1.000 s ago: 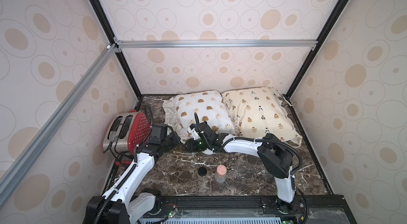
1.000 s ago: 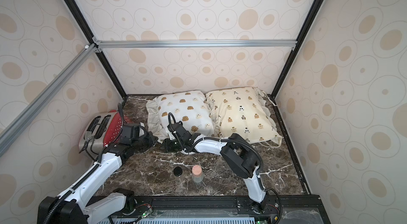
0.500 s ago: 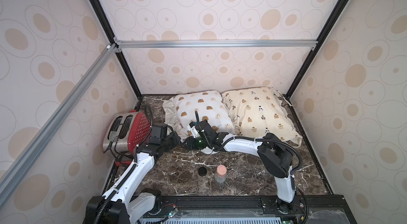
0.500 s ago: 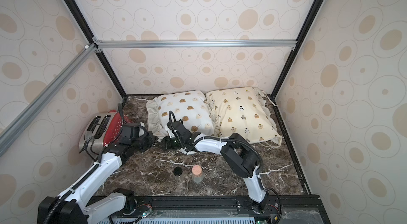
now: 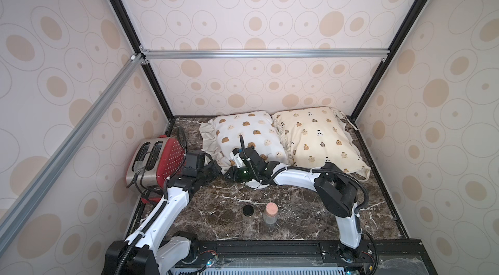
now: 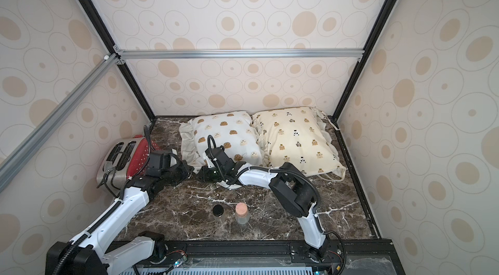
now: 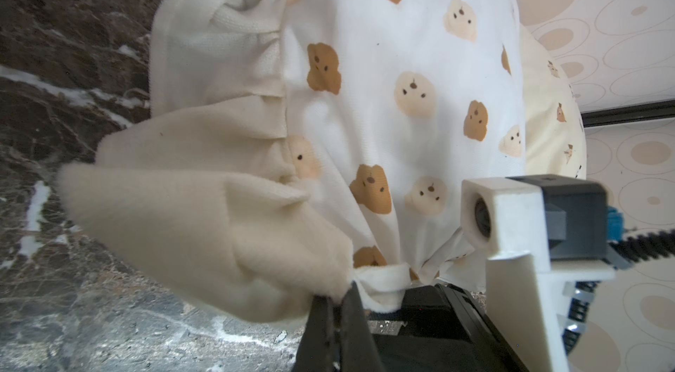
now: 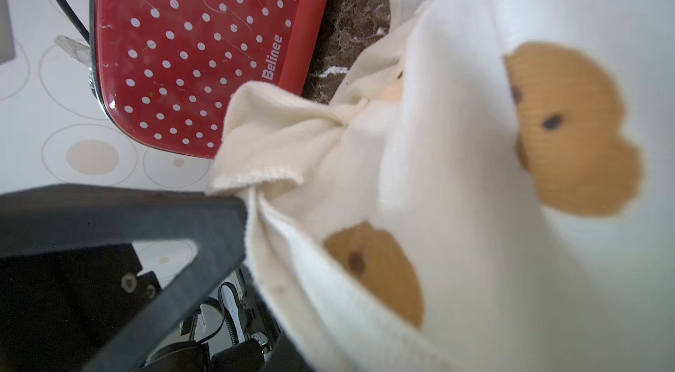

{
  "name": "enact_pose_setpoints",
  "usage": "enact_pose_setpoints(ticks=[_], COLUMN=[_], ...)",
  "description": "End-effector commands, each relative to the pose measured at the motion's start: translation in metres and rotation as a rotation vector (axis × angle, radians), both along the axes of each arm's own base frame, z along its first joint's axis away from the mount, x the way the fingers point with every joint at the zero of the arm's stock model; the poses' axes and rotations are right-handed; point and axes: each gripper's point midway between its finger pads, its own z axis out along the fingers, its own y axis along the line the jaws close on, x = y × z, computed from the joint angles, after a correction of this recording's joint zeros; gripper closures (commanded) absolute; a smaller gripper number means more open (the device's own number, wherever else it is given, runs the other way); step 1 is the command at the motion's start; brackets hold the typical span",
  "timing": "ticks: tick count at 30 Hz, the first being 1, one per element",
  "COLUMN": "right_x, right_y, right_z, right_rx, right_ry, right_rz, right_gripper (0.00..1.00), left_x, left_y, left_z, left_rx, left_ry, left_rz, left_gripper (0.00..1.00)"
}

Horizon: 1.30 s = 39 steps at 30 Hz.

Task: Zip up pillowcases
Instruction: Zip the zipper on the pillowcase.

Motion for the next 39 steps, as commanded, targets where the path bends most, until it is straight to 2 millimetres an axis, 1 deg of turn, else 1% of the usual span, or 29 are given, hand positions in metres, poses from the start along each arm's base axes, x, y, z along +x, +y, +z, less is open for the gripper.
enact_pose_setpoints(ticks=[1, 5, 9, 11, 14, 20, 26, 33, 39], right_x=[0.01, 0.011, 0.01, 0.009, 0.009, 0.004, 0.0, -0.004, -0.009], right_y=[0.006, 0.006, 0.001, -0.002, -0.005, -0.012, -0.024, -0.037, -0.048], right_z=[0.004, 0.002, -0.005, -0.009, -0.013, -0.021, -0.029, -0.034, -0.037], right_rx=[0.024, 0.009, -0.02, -0.032, -0.05, -0.088, -0.143, -0.196, -0.233], right_ry=[-0.014, -0.008, 0.001, 0.009, 0.013, 0.03, 0.043, 0.052, 0.048], right_rz=[-0.019, -0.024, -0.032, -0.038, -0.048, -0.044, -0.057, -0.072, -0.072], right_gripper=[0.81, 0.85, 0.92, 0.94, 1.0, 1.0, 1.0, 1.0, 1.0], left_x=[0.007, 0.007, 0.007, 0.008, 0.008, 0.008, 0.008, 0.009, 0.012], left_y=[-0.005, -0.005, -0.004, -0.003, -0.002, 0.003, 0.009, 0.017, 0.024], left_z=[0.016, 0.015, 0.016, 0.016, 0.015, 0.018, 0.021, 0.022, 0.027], left_rx=[-0.009, -0.007, 0.001, 0.003, 0.006, 0.023, 0.037, 0.062, 0.084], left_ry=[-0.044, -0.042, -0.048, -0.049, -0.049, -0.06, -0.074, -0.079, -0.094], left_rz=[-0.019, -0.015, -0.012, -0.01, -0.005, 0.02, 0.049, 0.095, 0.128], left_gripper=[1.0, 1.0, 1.0, 1.0, 1.0, 1.0, 1.0, 1.0, 1.0])
